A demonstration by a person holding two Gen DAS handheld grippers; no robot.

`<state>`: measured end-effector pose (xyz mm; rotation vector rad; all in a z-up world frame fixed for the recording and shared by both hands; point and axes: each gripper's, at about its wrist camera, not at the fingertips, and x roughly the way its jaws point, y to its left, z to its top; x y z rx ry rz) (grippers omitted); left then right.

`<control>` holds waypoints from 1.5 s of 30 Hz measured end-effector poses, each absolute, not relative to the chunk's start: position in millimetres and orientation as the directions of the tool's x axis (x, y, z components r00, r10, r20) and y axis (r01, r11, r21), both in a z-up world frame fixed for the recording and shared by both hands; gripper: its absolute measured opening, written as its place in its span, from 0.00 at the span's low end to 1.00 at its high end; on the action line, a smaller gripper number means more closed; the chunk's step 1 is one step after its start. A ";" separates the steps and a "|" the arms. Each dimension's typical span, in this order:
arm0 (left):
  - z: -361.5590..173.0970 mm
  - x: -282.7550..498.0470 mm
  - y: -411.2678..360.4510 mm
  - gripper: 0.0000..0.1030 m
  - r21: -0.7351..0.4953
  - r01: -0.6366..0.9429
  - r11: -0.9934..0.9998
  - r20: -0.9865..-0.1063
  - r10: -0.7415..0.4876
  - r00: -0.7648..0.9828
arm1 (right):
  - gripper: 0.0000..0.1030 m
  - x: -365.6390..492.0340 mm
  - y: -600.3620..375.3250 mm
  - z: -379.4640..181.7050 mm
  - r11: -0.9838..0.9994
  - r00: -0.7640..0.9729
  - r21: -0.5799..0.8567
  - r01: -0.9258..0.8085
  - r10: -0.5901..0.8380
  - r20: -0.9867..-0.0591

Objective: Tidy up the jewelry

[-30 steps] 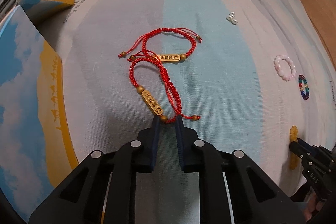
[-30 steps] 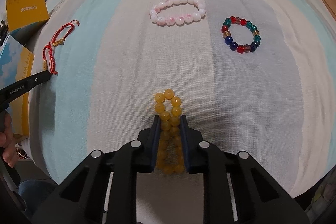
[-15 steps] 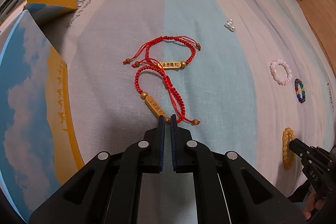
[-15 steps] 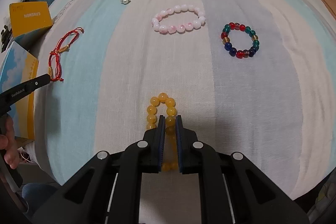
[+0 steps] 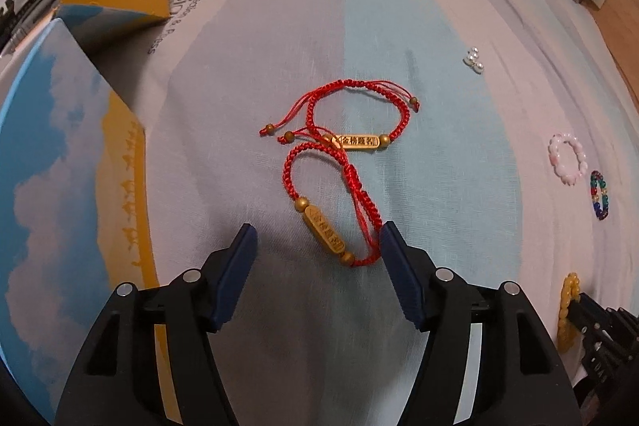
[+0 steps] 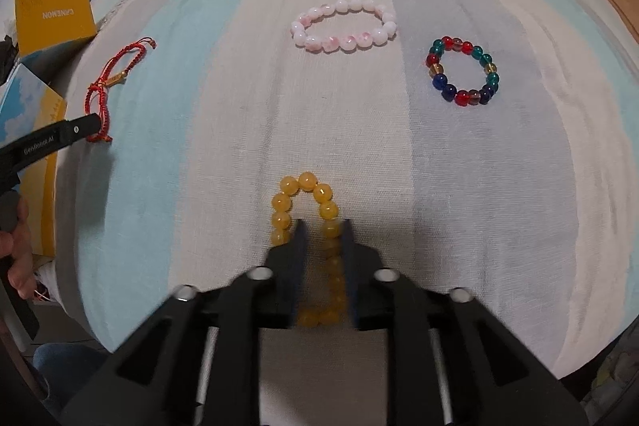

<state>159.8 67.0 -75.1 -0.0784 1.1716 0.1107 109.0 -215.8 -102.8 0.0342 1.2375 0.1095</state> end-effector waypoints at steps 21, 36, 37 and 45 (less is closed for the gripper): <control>-81.0 164.6 66.4 0.08 -0.068 -0.075 0.995 -0.933 -0.037 0.357 | 0.09 112.1 -215.5 -105.0 0.992 0.315 0.115 -0.058 0.128 -0.941; -56.7 153.3 61.2 0.08 -0.045 -0.035 0.998 -0.917 -0.028 0.399 | 0.09 102.4 -227.2 -88.8 0.984 0.354 0.170 -0.046 0.175 -0.919; -52.7 150.6 61.5 0.08 -0.047 -0.030 0.998 -0.913 -0.031 0.407 | 0.09 101.6 -225.8 -85.2 0.984 0.364 0.173 -0.051 0.179 -0.914; -26.1 139.2 62.0 0.08 -0.055 -0.006 0.998 -0.894 -0.047 0.445 | 0.09 93.1 -221.0 -60.5 0.981 0.414 0.183 -0.064 0.193 -0.890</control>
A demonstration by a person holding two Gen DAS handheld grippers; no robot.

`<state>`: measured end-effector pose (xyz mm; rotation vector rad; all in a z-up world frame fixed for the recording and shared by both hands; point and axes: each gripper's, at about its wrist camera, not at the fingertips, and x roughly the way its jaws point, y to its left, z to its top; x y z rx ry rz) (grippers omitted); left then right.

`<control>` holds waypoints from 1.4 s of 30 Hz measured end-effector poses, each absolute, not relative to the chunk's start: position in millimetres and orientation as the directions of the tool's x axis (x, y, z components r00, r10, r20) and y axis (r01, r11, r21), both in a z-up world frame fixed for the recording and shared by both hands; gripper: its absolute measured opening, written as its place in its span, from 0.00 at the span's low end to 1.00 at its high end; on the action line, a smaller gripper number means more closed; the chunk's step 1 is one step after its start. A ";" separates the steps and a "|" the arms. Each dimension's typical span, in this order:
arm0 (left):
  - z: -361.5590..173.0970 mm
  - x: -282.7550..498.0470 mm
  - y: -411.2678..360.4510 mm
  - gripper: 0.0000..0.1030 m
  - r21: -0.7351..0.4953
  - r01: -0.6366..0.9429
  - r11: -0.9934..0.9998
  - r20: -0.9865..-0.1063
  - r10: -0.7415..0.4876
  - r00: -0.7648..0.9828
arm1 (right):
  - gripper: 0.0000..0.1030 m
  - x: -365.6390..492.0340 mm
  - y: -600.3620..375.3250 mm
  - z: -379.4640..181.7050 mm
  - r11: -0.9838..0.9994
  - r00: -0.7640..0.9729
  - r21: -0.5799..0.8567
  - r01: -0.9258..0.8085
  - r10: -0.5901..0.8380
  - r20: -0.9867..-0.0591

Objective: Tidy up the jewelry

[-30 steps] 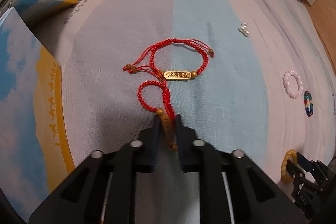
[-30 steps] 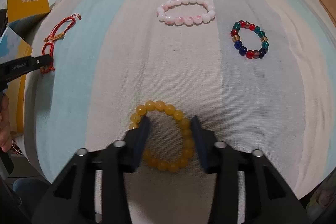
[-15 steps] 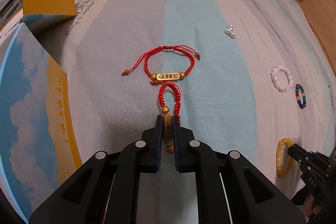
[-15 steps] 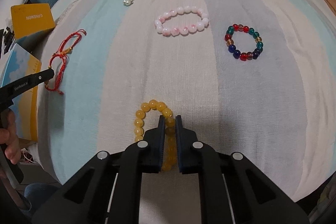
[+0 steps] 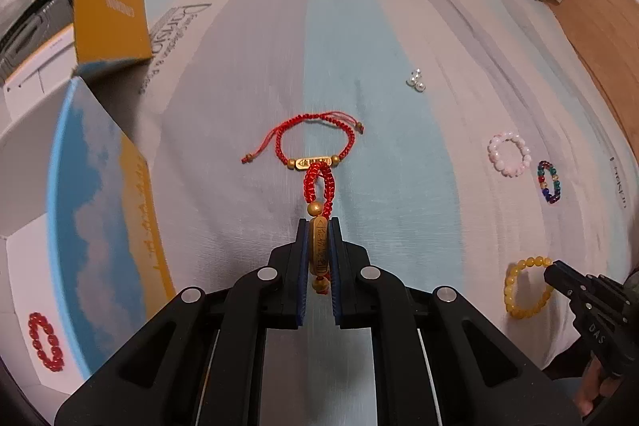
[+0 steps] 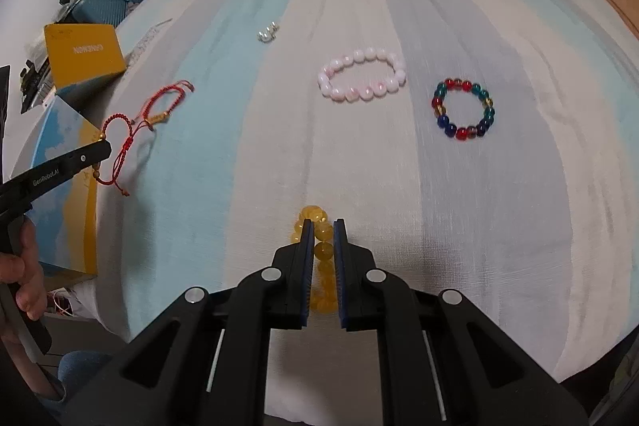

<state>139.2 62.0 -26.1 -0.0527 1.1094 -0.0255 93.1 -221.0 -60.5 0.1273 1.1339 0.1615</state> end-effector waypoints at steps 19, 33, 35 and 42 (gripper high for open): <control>3.0 121.2 64.5 0.08 -0.054 0.044 0.998 -0.872 -0.069 0.485 | 0.09 83.7 -211.2 -13.1 0.989 0.479 0.144 -0.038 0.144 -0.866; -66.4 142.5 43.6 0.59 0.056 0.032 0.998 -0.931 0.040 0.364 | 0.09 89.6 -214.4 -51.0 0.981 0.427 0.191 -0.044 0.191 -0.884; -72.5 144.4 39.7 0.59 0.047 0.034 0.998 -0.937 0.032 0.349 | 0.09 91.7 -214.3 -54.5 0.980 0.420 0.195 -0.048 0.197 -0.886; -90.9 149.2 29.1 0.57 0.033 0.041 0.999 -0.951 0.018 0.309 | 0.09 94.5 -212.6 -64.3 0.976 0.397 0.208 -0.059 0.214 -0.892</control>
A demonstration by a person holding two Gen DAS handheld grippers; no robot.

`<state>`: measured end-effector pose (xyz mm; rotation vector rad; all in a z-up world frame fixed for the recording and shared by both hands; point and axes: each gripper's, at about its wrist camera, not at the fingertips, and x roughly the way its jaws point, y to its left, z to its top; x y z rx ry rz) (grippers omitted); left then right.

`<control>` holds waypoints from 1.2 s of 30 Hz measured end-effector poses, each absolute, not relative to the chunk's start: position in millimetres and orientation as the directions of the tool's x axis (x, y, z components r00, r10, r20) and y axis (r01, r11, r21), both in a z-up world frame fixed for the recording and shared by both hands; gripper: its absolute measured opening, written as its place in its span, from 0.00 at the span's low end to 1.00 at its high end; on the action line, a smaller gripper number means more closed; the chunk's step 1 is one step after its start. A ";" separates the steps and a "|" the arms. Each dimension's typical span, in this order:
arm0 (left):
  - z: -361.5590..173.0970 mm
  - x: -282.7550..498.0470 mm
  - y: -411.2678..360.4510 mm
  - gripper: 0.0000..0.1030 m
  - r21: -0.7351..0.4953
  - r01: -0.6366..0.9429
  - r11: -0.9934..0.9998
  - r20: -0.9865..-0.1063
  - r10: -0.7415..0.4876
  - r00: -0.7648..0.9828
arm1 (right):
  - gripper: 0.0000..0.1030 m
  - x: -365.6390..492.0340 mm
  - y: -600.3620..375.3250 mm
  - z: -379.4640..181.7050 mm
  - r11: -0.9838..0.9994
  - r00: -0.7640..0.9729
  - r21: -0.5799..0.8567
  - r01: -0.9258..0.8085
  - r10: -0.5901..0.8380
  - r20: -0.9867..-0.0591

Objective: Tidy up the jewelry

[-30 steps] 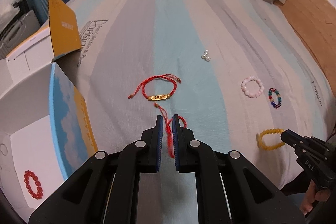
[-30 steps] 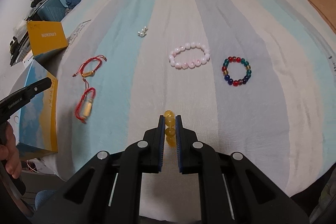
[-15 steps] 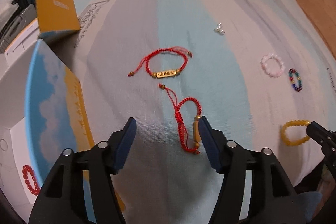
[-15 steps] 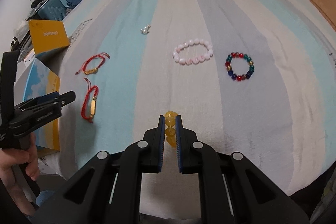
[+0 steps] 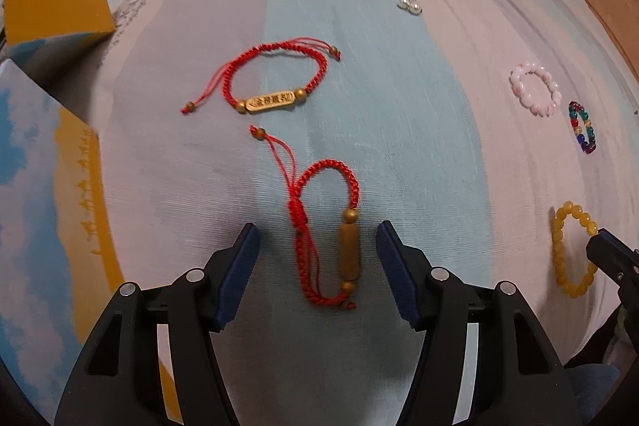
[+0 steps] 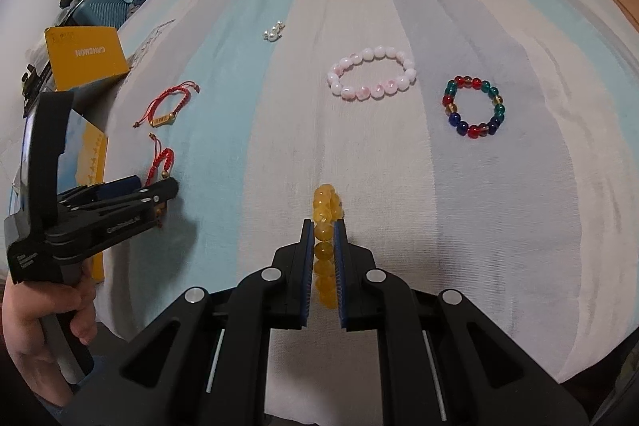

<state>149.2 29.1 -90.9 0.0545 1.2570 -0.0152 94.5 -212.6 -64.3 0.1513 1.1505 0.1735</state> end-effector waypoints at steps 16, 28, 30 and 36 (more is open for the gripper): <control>-75.2 141.6 31.5 0.06 -0.023 0.071 0.997 -0.944 -0.045 0.328 | 0.09 95.6 -211.5 -67.4 0.976 0.391 0.206 -0.066 0.215 -0.895; -36.6 135.8 37.2 0.06 -0.006 0.081 0.997 -0.911 -0.038 0.410 | 0.09 93.6 -210.6 -51.8 0.978 0.430 0.201 -0.063 0.208 -0.878; -28.5 135.1 38.1 0.06 -0.007 0.086 0.996 -0.903 -0.043 0.428 | 0.09 94.0 -211.8 -48.7 0.978 0.432 0.202 -0.055 0.206 -0.878; -3.6 127.4 40.4 0.06 -0.012 0.090 0.996 -0.876 -0.053 0.479 | 0.09 92.2 -213.3 -31.7 0.981 0.451 0.188 -0.042 0.187 -0.873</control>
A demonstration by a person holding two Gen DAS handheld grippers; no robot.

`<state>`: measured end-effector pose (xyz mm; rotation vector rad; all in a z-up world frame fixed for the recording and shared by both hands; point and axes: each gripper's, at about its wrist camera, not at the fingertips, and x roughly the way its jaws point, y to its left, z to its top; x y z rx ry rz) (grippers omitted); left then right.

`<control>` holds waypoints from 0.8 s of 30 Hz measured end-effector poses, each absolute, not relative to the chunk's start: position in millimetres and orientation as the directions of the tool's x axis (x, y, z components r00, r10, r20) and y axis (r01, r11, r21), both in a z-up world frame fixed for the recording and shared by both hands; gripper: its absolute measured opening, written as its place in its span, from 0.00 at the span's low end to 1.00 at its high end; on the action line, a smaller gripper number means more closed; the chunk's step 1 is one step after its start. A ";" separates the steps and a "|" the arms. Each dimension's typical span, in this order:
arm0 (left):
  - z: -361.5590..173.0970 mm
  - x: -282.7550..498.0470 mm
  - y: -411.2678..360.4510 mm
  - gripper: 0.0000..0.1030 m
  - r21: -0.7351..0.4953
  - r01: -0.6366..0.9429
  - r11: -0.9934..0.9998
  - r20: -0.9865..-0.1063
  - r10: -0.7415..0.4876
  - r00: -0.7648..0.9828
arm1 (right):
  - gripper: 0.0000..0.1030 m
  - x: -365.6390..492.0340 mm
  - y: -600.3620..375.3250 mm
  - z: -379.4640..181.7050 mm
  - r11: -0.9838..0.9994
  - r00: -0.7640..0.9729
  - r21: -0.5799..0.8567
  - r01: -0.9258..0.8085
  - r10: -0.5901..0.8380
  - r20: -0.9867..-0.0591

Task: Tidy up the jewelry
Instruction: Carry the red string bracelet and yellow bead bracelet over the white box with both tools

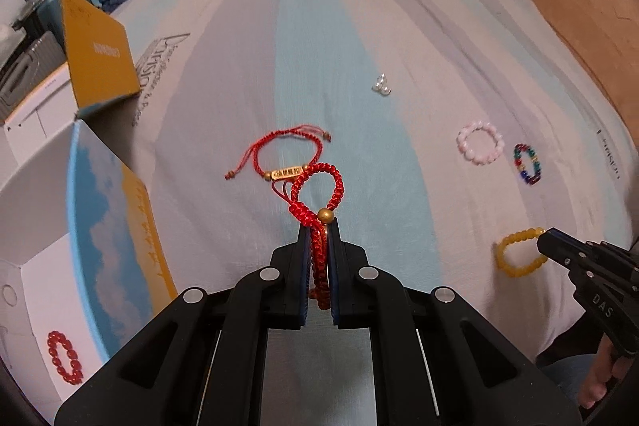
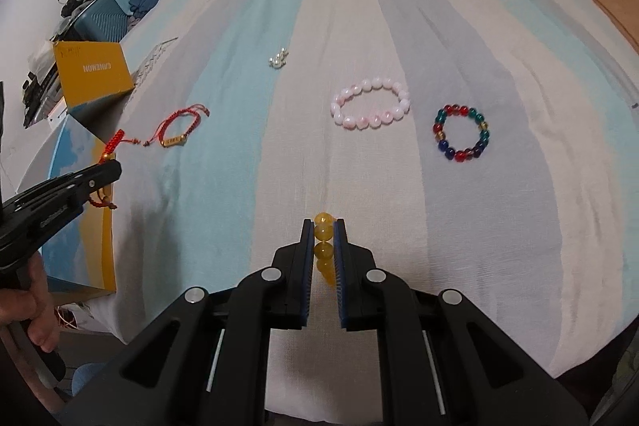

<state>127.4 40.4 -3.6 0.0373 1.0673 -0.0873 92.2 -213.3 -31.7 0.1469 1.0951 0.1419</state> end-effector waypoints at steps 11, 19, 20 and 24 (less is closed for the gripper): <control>23.8 107.4 59.7 0.07 0.010 0.070 0.997 -0.851 -0.029 0.524 | 0.09 85.1 -197.2 3.3 0.987 0.490 0.153 -0.048 0.157 -0.858; 46.6 91.1 78.5 0.07 0.003 0.051 0.999 -0.832 -0.026 0.555 | 0.09 77.8 -173.1 32.6 0.990 0.520 0.121 -0.075 0.143 -0.842; 50.1 88.9 81.6 0.07 -0.002 0.048 0.999 -0.828 -0.028 0.560 | 0.09 77.1 -169.3 36.3 0.990 0.523 0.117 -0.080 0.142 -0.840; 61.5 78.9 96.4 0.07 0.001 0.028 1.000 -0.815 -0.015 0.579 | 0.09 73.9 -153.0 48.8 0.989 0.536 0.106 -0.100 0.143 -0.832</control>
